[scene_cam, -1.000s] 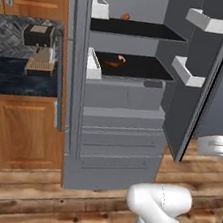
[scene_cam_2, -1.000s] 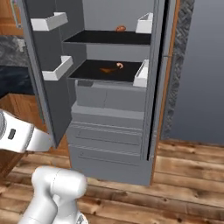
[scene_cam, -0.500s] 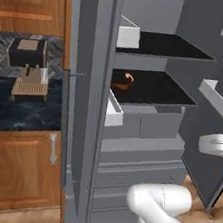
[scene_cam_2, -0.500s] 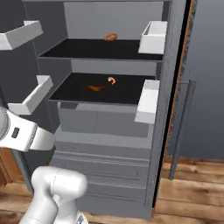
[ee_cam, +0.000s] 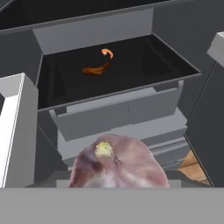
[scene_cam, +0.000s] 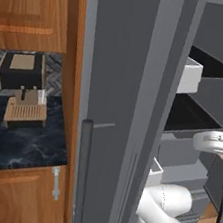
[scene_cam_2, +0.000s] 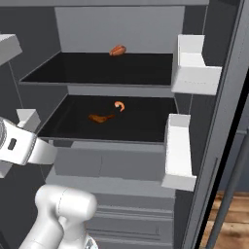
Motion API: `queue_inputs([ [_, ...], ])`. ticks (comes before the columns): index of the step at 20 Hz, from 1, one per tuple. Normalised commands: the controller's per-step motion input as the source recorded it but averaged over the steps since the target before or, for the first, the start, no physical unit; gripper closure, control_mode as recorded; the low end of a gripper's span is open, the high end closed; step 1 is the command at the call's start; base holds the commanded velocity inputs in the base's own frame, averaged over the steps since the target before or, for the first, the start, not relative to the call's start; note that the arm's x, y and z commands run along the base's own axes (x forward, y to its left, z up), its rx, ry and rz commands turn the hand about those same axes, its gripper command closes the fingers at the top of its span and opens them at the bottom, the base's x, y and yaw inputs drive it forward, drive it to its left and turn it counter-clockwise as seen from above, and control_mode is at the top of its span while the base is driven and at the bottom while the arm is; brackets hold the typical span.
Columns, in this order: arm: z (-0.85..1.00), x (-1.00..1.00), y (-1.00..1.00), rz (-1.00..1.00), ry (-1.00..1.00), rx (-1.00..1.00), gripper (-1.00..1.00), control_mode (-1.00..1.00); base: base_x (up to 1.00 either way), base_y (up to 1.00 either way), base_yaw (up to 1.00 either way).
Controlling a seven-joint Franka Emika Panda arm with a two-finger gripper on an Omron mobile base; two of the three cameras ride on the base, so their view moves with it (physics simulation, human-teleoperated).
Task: Transport the chicken drumstick and garlic to the fridge. Place the chicken drumstick on the rack containing meat and place the garlic on the rack containing the vegetable, ensuring meats and vegetables are on different racks.
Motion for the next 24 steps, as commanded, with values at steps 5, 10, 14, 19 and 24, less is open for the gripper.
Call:
queue_inputs([
  [5,0.00,0.00,0.00,0.00,0.00,0.00,1.00,1.00,0.98,-0.20,0.09],
  [10,0.00,0.00,0.00,0.00,0.00,0.00,1.00,1.00,0.76,-0.31,0.19],
  [14,0.00,0.00,0.00,0.00,0.00,0.00,1.00,1.00,0.66,-0.21,0.17],
  [19,0.00,0.00,0.00,0.00,0.00,0.00,1.00,1.00,0.60,-0.17,0.11],
  [24,0.00,0.00,0.00,0.00,0.00,0.00,1.00,1.00,0.58,-0.15,0.06],
])
